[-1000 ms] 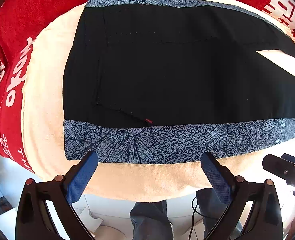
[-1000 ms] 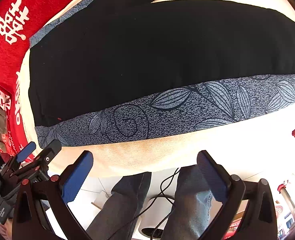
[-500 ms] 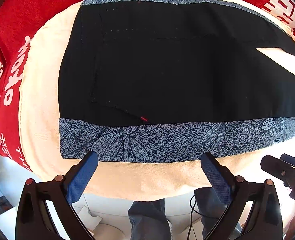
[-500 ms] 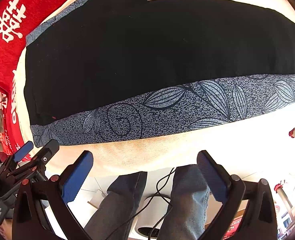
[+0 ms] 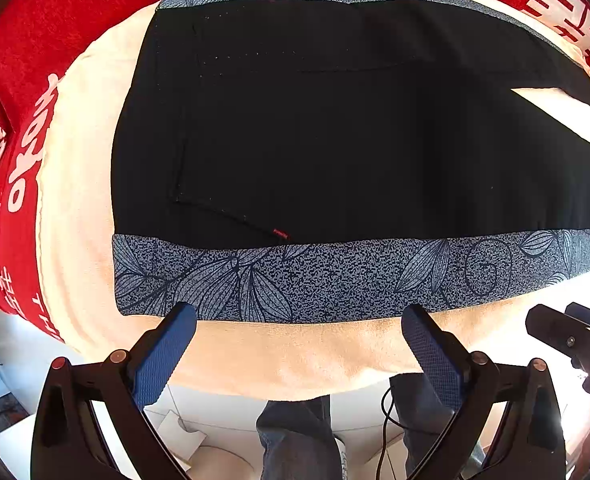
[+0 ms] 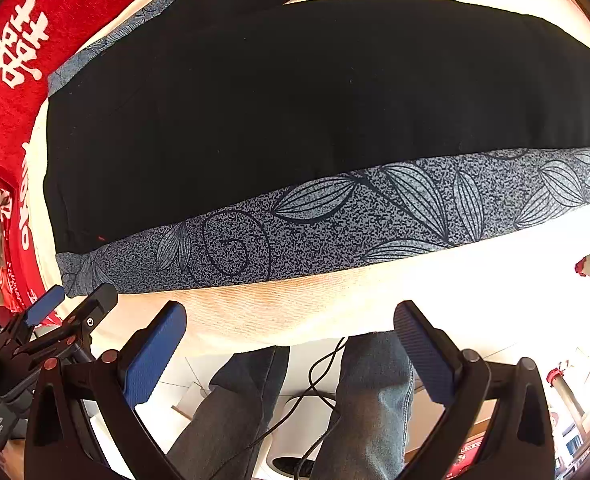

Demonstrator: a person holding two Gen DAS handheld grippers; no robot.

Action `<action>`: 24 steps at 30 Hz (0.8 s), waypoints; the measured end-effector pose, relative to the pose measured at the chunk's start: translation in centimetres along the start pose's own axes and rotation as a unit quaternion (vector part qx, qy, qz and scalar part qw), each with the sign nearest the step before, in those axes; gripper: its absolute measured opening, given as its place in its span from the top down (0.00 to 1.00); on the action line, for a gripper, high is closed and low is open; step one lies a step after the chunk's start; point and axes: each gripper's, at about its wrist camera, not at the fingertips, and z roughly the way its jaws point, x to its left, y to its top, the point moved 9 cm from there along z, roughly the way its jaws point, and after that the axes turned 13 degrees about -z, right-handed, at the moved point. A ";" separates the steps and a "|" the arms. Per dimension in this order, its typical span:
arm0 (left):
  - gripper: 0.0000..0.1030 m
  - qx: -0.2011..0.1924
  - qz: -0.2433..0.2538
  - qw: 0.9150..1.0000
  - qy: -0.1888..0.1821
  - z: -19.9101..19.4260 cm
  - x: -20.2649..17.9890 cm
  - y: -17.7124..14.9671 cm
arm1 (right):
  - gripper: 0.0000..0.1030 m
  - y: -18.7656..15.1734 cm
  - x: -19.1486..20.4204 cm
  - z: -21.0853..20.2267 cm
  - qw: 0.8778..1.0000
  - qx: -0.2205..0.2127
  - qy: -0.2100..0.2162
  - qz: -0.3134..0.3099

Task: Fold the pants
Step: 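Move both grippers toward the patterned cuffs of the black trousers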

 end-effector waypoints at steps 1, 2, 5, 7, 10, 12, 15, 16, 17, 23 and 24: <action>0.00 0.000 0.000 1.000 -0.001 0.0 0.0 0.0 | 0.00 0.0 0.0 0.0 1.000 0.000 -0.001 -0.001; 0.00 0.000 0.001 1.000 -0.001 0.0 0.0 -0.1 | 0.00 0.1 0.0 0.1 1.000 0.001 -0.001 -0.002; 0.00 0.002 0.000 1.000 -0.001 0.2 0.0 -0.1 | 0.00 0.3 0.0 0.2 1.000 0.003 -0.002 -0.003; 0.00 0.003 -0.001 1.000 -0.001 0.3 0.0 -0.1 | 0.00 0.3 0.1 0.3 1.000 0.003 -0.002 -0.002; 0.00 0.003 -0.002 1.000 0.000 0.5 0.1 -0.2 | 0.00 0.1 0.0 0.5 1.000 0.002 -0.001 -0.002; 0.00 0.004 -0.003 1.000 0.001 0.6 0.1 -0.2 | 0.00 0.0 0.0 0.6 1.000 0.002 -0.001 -0.001; 0.00 0.004 -0.003 1.000 0.004 0.8 0.2 -0.2 | 0.00 -0.2 -0.1 0.7 1.000 0.002 0.000 0.001; 0.00 0.005 -0.005 1.000 0.005 0.9 0.3 -0.3 | 0.00 -0.2 -0.2 0.7 1.000 0.002 0.000 0.001; 0.00 0.006 -0.006 1.000 0.005 0.9 0.3 -0.2 | 0.00 -0.2 -0.2 0.8 1.000 0.002 0.000 0.000; 0.00 0.009 -0.016 1.000 0.007 1.5 0.8 -0.2 | 0.00 -0.2 0.0 1.0 1.000 0.003 0.001 -0.001; 0.00 0.010 -0.018 1.000 0.007 1.5 0.9 -0.2 | 0.00 -0.2 0.0 0.9 1.000 0.004 0.001 0.000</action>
